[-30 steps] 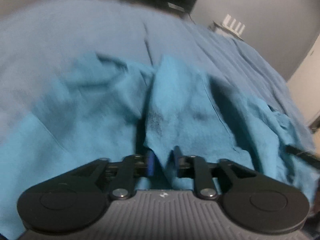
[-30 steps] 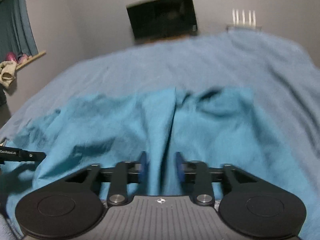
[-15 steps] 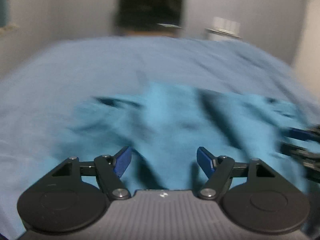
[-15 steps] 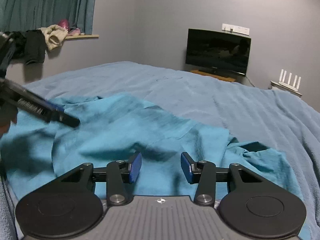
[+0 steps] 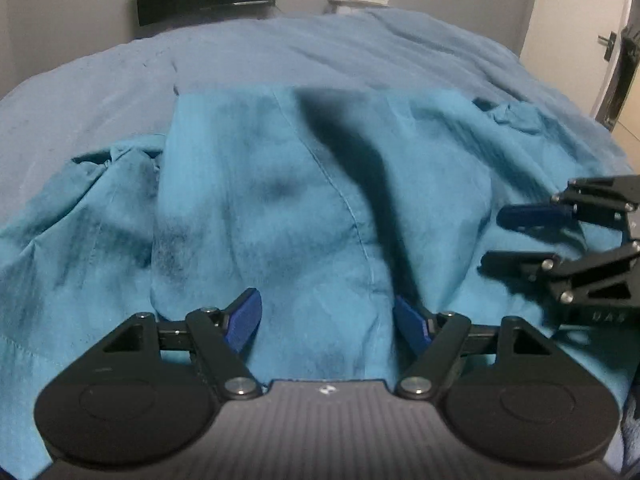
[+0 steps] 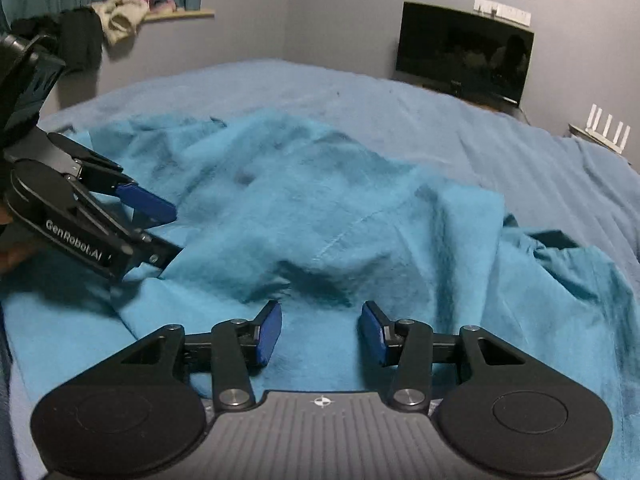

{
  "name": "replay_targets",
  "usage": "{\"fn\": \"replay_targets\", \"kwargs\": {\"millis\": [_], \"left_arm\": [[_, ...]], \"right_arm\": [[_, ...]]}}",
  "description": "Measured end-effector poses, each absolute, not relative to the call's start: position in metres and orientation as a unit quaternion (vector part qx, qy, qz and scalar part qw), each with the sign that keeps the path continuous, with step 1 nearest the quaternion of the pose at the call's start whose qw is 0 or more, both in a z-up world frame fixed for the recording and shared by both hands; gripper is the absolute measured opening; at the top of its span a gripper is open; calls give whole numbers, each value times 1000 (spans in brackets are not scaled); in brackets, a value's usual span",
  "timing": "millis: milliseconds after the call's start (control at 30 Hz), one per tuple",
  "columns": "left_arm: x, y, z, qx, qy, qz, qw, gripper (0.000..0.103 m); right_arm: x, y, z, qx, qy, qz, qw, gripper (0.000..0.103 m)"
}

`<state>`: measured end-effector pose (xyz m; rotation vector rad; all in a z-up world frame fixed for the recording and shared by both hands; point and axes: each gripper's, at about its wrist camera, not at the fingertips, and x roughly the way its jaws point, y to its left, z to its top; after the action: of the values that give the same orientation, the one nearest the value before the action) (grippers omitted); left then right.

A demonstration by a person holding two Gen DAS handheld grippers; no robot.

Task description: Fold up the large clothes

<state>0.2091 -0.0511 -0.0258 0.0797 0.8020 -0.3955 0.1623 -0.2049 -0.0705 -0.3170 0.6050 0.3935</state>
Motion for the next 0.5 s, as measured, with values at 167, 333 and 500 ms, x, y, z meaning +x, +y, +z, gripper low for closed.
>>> {"fn": "replay_targets", "kwargs": {"millis": [167, 333, 500], "left_arm": [[212, -54, -28, 47, 388, -194, 900, 76], [202, -48, -19, 41, 375, -178, 909, 76], [194, -40, -10, 32, 358, -169, 918, 79]], "right_arm": [[166, -205, -74, -159, 299, 188, 922, 48], [161, -215, -63, -120, 284, 181, 934, 48], [162, -234, -50, -94, 257, 123, 954, 43]]}}
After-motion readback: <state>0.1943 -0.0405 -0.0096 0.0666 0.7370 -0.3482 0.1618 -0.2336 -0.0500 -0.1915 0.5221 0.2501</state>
